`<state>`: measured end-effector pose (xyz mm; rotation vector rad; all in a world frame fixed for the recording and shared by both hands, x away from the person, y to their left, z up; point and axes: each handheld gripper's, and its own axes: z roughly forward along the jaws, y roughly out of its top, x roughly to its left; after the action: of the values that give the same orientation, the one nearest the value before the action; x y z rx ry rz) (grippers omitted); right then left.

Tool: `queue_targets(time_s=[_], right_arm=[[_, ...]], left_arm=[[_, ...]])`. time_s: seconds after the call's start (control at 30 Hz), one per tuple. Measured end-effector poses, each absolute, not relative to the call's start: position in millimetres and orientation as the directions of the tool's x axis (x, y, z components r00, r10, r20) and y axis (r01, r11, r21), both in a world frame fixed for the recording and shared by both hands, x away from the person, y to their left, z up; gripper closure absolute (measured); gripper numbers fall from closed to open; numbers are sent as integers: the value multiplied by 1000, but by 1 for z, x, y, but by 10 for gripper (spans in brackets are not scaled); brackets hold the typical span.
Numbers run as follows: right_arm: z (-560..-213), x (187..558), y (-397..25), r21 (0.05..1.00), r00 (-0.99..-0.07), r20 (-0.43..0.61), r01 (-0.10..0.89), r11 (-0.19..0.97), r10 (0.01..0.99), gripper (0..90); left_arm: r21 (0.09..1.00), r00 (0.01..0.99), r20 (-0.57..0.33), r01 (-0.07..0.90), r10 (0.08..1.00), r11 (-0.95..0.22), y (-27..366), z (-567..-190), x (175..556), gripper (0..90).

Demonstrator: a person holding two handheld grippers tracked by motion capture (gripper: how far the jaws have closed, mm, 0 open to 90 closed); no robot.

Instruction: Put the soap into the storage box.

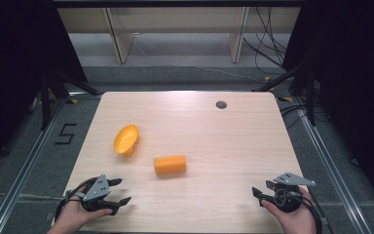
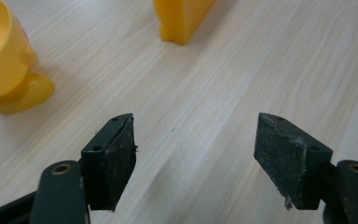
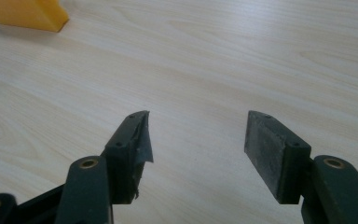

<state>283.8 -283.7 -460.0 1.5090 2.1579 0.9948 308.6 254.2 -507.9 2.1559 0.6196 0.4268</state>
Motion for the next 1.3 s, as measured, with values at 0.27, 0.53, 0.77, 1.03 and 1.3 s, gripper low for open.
queue_targets(time_s=[0.27,0.53,0.77,1.03,1.3], right_arm=[[-463,286,-286,721,-447,76,642,260,891,466],[-461,284,-283,704,-447,82,658,266,890,478],[-462,284,-284,708,-440,78,656,261,895,474],[-462,283,-283,691,-424,106,682,240,899,471],[-463,284,-283,694,-429,98,676,248,898,469]], left_arm=[[797,831,80,279,551,-536,242,-507,316,267],[804,850,90,246,519,-542,223,-489,335,261],[789,881,107,207,461,-578,187,-485,368,234],[775,900,84,211,428,-595,160,-493,393,218],[758,919,81,195,386,-623,137,-505,415,249]])
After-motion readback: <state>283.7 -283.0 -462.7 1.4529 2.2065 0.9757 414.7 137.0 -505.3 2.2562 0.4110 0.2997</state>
